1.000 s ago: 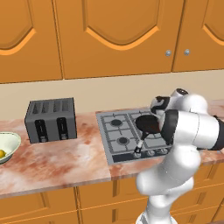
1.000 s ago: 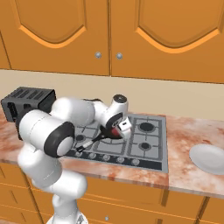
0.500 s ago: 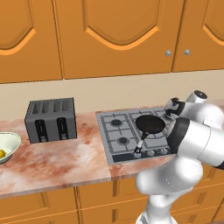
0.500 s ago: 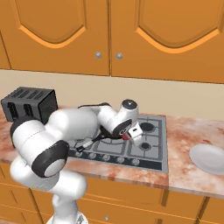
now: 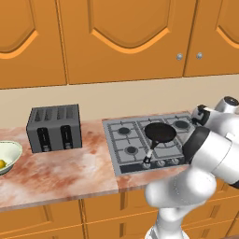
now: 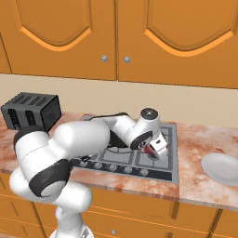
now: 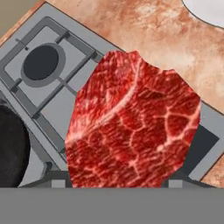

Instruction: Place the steak on the plate and place the lemon on the same plate.

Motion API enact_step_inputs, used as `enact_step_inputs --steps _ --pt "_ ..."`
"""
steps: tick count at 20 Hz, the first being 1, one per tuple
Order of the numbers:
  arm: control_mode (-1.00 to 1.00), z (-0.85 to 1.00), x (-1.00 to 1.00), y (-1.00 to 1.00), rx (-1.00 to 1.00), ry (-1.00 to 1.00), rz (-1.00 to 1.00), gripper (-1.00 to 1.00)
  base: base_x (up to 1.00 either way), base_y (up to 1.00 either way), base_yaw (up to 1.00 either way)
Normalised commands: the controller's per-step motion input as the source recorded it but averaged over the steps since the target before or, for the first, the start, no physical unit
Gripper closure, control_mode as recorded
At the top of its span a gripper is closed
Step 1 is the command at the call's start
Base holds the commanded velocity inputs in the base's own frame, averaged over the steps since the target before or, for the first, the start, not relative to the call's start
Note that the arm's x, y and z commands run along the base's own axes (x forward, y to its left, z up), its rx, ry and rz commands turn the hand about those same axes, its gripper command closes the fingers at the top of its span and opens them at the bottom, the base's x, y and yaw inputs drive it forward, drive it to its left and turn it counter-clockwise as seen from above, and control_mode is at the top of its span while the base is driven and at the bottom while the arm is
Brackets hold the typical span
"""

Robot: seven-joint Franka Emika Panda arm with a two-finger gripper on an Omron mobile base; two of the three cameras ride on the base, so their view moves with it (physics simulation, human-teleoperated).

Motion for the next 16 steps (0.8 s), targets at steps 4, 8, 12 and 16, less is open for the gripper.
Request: enact_step_inputs --steps 4,8,12,16 --pt "-1.0 0.12 -0.16 -0.69 -0.05 0.06 0.0 1.0 0.0 0.0 0.0" --pt "-1.0 0.07 -0.07 -0.67 -0.07 0.08 0.0 1.0 0.0 0.0 0.0" --pt "-1.0 0.01 -0.03 -0.69 -0.04 0.07 0.0 1.0 0.0 0.0 0.0" --pt "-1.0 0.0 -0.03 -0.74 0.0 0.02 0.0 1.0 0.0 0.0 0.0"
